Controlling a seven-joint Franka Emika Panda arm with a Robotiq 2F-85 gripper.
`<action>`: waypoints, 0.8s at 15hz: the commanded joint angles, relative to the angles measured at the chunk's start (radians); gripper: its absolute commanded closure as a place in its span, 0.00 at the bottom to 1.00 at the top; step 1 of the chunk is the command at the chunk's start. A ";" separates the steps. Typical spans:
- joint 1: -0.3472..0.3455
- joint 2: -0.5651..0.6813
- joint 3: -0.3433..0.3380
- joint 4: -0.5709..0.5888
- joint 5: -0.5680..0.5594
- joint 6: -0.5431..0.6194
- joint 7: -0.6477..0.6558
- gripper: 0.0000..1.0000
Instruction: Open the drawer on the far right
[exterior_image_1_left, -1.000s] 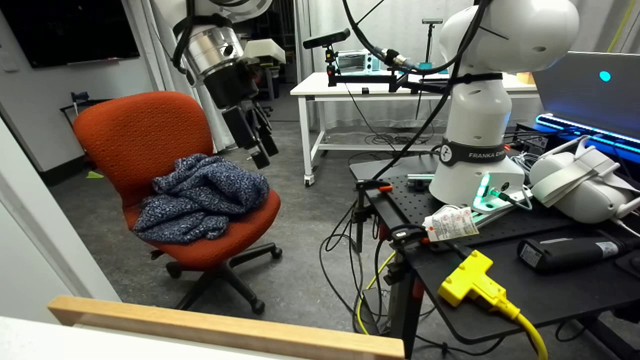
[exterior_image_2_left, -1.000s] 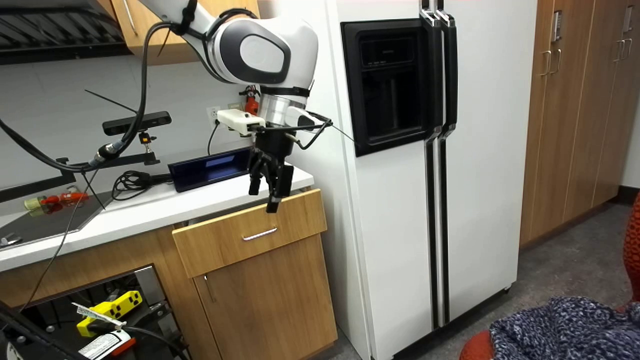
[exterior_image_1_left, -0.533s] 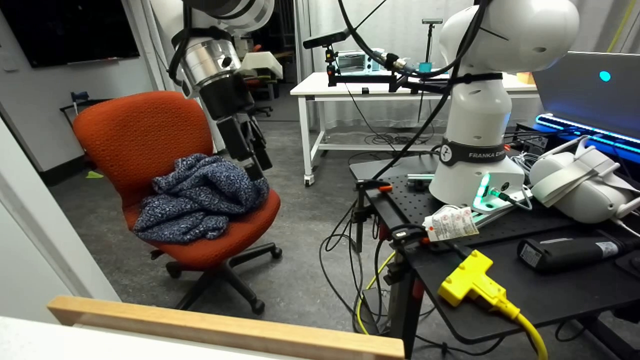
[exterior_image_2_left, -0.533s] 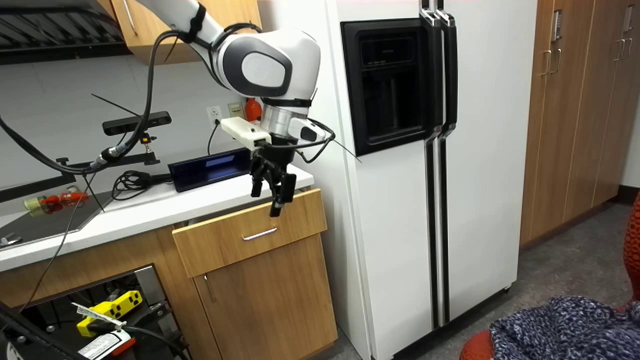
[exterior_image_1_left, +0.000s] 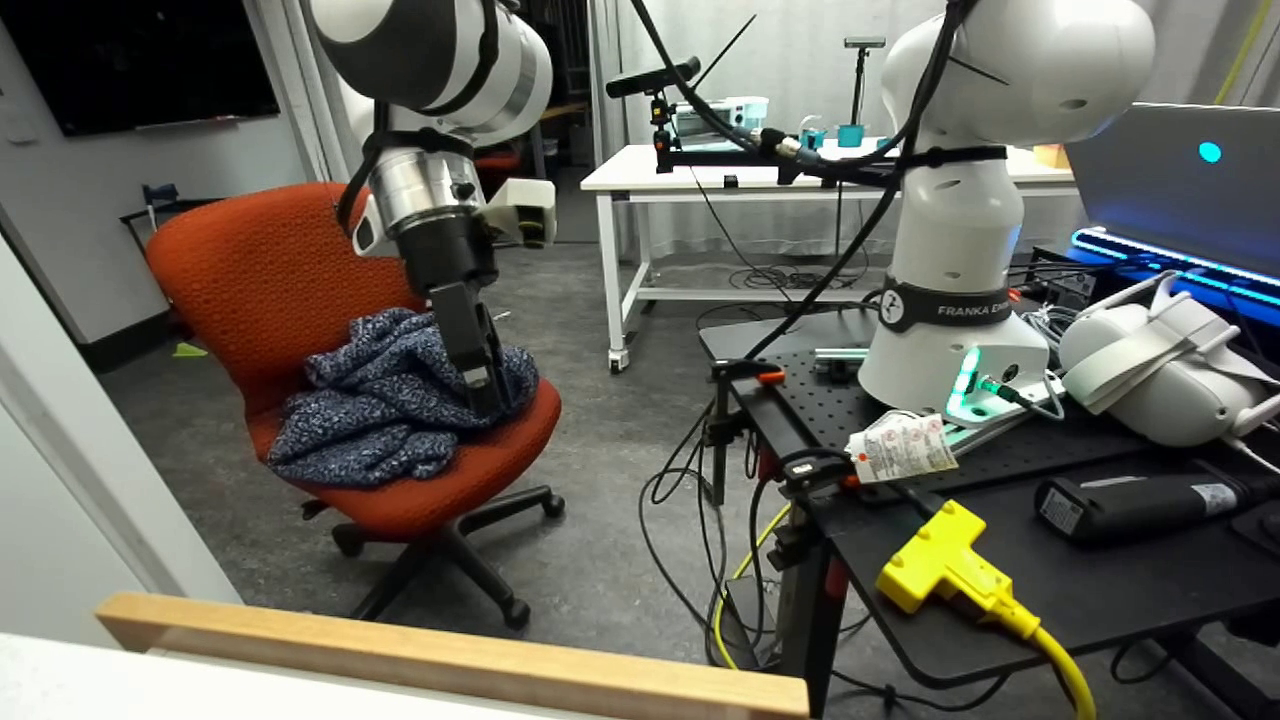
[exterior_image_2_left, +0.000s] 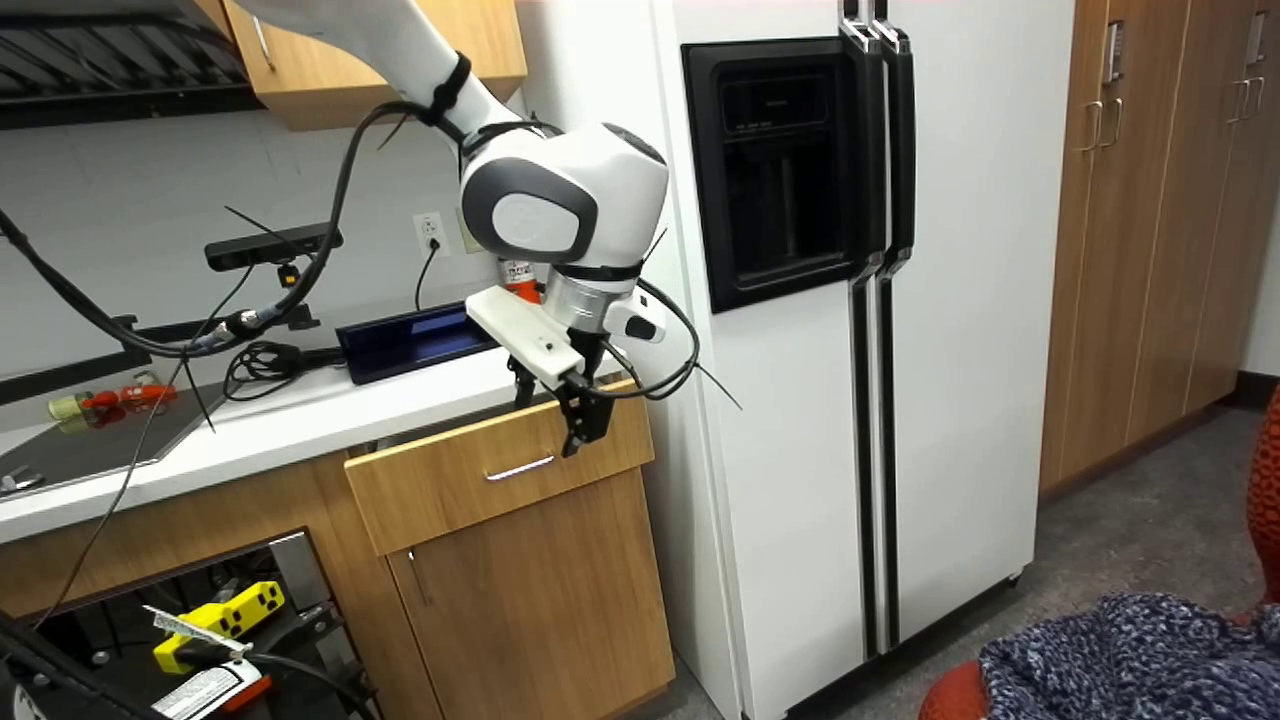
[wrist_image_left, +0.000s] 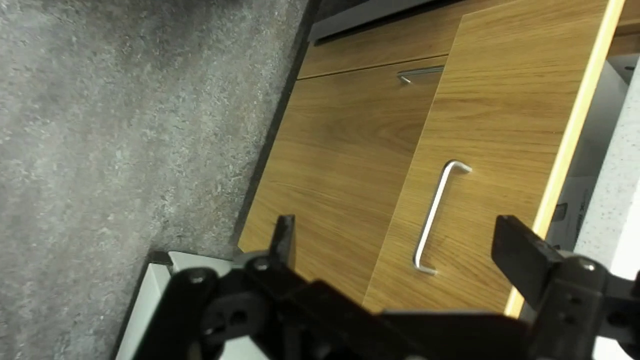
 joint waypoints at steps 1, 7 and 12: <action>-0.020 0.008 0.014 0.001 0.013 -0.001 -0.027 0.00; -0.027 0.020 0.017 0.002 0.030 -0.001 -0.063 0.00; -0.036 0.023 0.030 -0.001 0.141 0.000 -0.080 0.00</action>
